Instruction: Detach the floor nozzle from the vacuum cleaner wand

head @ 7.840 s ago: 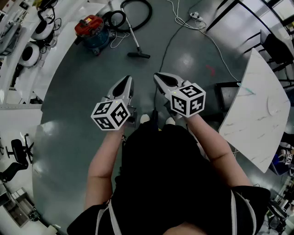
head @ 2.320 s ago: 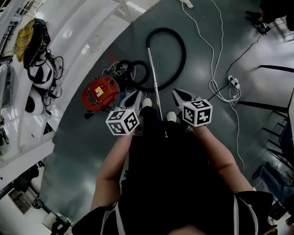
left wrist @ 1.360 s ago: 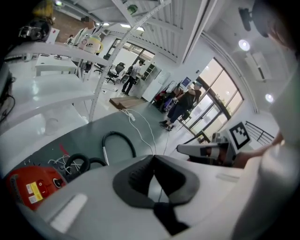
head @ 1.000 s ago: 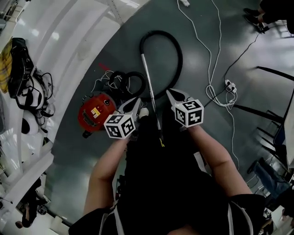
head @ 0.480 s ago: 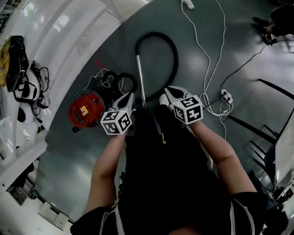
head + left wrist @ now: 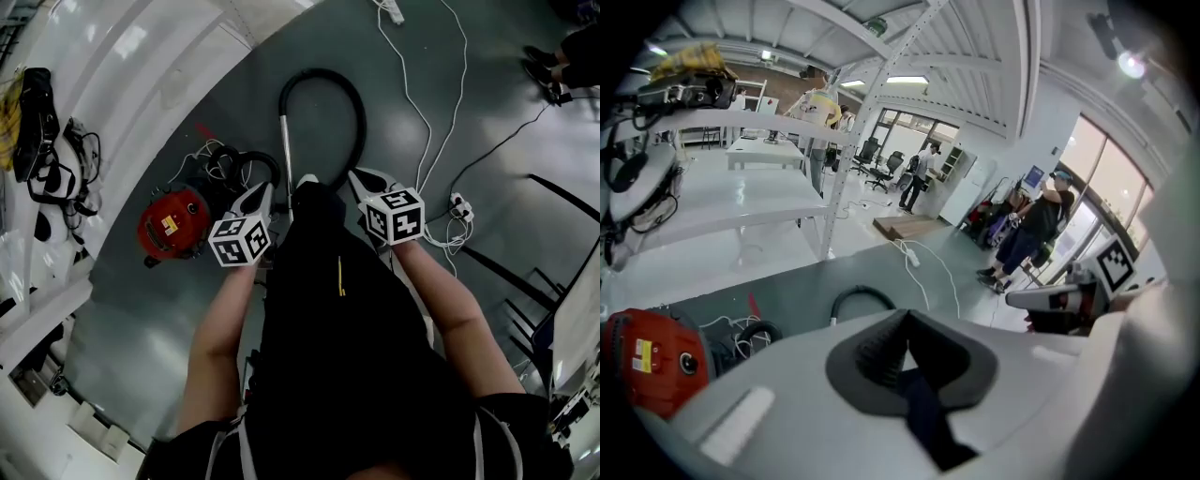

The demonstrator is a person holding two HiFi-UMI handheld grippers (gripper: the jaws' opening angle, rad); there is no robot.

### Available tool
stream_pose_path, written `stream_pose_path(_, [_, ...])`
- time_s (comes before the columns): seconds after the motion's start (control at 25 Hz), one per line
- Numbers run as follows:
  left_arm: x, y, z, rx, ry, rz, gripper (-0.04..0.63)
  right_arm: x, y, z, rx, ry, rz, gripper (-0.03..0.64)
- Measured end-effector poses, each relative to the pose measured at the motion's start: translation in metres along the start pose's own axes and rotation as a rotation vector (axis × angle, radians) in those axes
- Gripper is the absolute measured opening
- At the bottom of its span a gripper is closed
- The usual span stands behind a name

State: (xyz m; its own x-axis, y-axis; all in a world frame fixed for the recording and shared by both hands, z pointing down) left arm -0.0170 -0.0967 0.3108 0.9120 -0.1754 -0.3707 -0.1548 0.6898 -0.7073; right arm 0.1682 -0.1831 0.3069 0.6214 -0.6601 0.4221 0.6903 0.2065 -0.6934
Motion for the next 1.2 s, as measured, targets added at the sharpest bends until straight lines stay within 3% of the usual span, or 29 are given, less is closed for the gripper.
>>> stream_pose_path(0.32, [-0.03, -0.034, -0.008, 0.015, 0.048, -0.018, 0.011, 0.004, -0.055, -0.03, -0.038, 0.056, -0.038, -0.006])
stream_pose_path(0.56, [-0.059, -0.098, -0.026, -0.005, 0.066, -0.004, 0.011, 0.017, -0.13, -0.065, -0.044, 0.108, -0.144, -0.006])
stream_pose_path(0.72, [-0.08, -0.141, -0.031, -0.032, 0.063, 0.001, 0.009, 0.04, -0.187, -0.078, -0.076, 0.126, -0.137, -0.006])
stream_pose_path(1.0, [-0.115, -0.215, 0.01, -0.142, -0.004, -0.04, 0.009, 0.081, -0.27, -0.078, -0.104, 0.148, -0.118, -0.006])
stream_pose_path(1.2, [-0.158, -0.271, 0.039, -0.08, 0.057, -0.128, 0.009, 0.106, -0.327, -0.046, -0.107, 0.167, -0.156, -0.006])
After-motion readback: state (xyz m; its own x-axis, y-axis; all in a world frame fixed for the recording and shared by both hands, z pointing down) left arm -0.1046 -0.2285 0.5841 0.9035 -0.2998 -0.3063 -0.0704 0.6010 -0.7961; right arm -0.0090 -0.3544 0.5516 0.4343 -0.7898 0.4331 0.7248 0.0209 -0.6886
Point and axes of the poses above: the fingertips, and each gripper's own axes: y backward along the fingers, x to its right, z out of its underside, the point moved 2 cm from there along y, backward along the fingers, and after that the axes turned 2 degrees about -z, right-handed, at the moved point
